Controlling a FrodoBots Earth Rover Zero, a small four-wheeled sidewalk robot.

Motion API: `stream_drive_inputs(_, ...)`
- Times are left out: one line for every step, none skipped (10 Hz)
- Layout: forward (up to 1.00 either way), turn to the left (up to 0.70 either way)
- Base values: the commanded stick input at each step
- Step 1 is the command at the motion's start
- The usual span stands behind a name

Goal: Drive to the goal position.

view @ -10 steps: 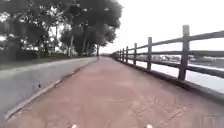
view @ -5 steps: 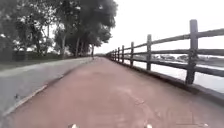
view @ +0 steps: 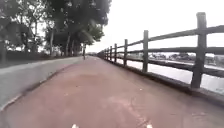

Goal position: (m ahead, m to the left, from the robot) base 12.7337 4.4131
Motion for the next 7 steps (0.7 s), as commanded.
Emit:
stream_drive_inputs(1.00, 0.00)
stream_drive_inputs(1.00, 0.00)
stream_drive_inputs(1.00, 0.00)
stream_drive_inputs(1.00, 0.00)
stream_drive_inputs(1.00, 0.00)
stream_drive_inputs(1.00, 0.00)
stream_drive_inputs(1.00, 0.00)
